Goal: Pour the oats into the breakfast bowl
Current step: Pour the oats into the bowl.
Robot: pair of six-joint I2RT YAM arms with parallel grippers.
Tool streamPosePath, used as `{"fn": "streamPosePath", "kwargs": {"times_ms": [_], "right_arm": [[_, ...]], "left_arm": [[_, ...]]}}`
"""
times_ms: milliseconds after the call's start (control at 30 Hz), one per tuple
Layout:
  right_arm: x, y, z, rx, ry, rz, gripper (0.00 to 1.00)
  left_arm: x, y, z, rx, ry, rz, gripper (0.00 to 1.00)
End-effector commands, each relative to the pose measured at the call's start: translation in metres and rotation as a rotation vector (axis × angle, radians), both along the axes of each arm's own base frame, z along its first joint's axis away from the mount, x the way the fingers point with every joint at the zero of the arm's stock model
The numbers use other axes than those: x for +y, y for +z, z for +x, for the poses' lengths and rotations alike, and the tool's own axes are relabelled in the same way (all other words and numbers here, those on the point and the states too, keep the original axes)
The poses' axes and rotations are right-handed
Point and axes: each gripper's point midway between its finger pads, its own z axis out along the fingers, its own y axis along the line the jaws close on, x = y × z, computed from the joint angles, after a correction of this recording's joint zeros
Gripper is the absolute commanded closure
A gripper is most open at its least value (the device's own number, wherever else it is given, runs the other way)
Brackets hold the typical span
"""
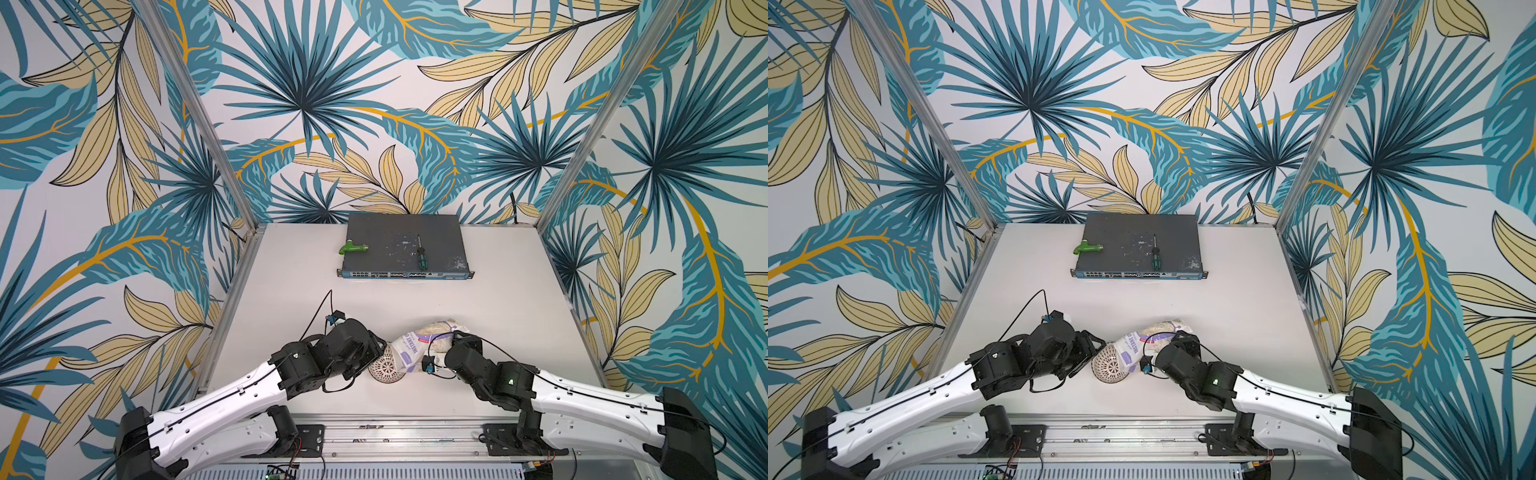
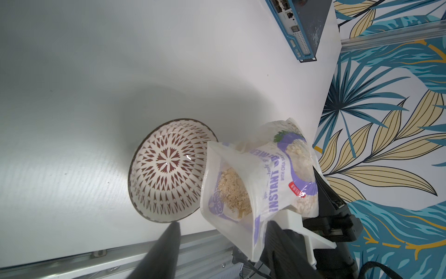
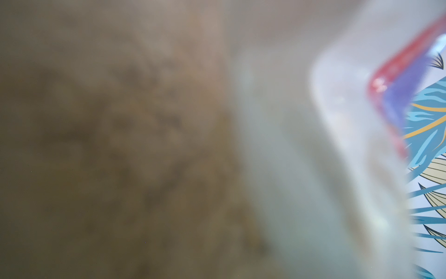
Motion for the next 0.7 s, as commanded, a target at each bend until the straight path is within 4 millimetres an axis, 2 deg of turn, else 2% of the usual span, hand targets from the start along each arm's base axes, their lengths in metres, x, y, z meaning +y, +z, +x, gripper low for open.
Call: {"fn": "streamPosePath", "kwargs": {"times_ms": [0, 667], "right_arm": [[0.018, 0.056, 0.015, -0.135, -0.059, 0.202, 1.00], [0.017, 0.063, 0.019, -0.211, -0.082, 0.118, 1.00]], "left_arm": [[-0.001, 0.007, 0.004, -0.027, 0.022, -0.025, 0.40], [-0.013, 0.005, 0.003, -0.040, 0.023, -0.015, 0.40]]}}
